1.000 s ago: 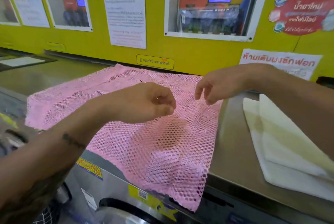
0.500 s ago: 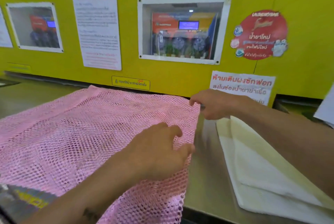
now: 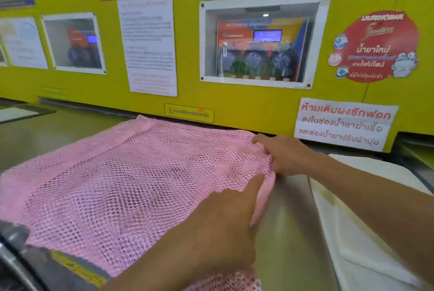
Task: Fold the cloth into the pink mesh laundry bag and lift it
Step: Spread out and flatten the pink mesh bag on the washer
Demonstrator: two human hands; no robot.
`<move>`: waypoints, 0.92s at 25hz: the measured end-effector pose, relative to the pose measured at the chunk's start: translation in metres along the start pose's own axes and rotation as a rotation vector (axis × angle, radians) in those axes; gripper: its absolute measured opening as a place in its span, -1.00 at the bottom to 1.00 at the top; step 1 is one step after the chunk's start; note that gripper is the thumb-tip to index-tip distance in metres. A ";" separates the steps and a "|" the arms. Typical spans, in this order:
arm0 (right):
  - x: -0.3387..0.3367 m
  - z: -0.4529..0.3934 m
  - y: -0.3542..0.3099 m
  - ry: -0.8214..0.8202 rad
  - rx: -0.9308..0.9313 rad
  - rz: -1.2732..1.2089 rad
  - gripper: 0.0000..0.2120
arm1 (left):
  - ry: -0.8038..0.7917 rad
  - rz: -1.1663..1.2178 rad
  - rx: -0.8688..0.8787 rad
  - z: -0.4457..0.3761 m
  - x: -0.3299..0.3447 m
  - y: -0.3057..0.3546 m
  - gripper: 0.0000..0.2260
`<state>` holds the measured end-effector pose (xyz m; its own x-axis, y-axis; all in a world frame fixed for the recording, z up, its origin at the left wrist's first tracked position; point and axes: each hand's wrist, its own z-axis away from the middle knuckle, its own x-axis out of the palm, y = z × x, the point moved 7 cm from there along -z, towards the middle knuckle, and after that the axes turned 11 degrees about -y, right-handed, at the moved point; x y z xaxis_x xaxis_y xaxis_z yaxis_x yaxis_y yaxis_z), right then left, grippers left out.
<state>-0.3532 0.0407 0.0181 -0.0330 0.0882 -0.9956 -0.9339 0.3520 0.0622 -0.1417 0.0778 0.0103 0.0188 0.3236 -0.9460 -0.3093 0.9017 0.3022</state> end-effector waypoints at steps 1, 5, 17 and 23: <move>-0.004 -0.003 -0.005 0.006 -0.016 0.028 -0.33 | 0.012 0.051 0.038 0.004 -0.004 -0.005 -0.22; -0.049 -0.028 -0.027 0.145 -0.027 0.076 -0.36 | 0.058 0.407 0.144 0.031 -0.029 -0.054 -0.41; -0.149 -0.197 -0.259 0.332 -0.187 0.537 -0.47 | 0.240 0.729 0.067 0.107 -0.120 -0.308 -0.57; -0.109 -0.296 -0.339 0.272 -0.154 0.551 -0.45 | 0.202 0.406 -0.337 0.120 -0.154 -0.440 -0.56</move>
<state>-0.1385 -0.3645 0.0848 -0.5942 -0.0289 -0.8038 -0.7938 0.1821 0.5803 0.1059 -0.3346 0.0365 -0.3373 0.5339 -0.7754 -0.5406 0.5645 0.6239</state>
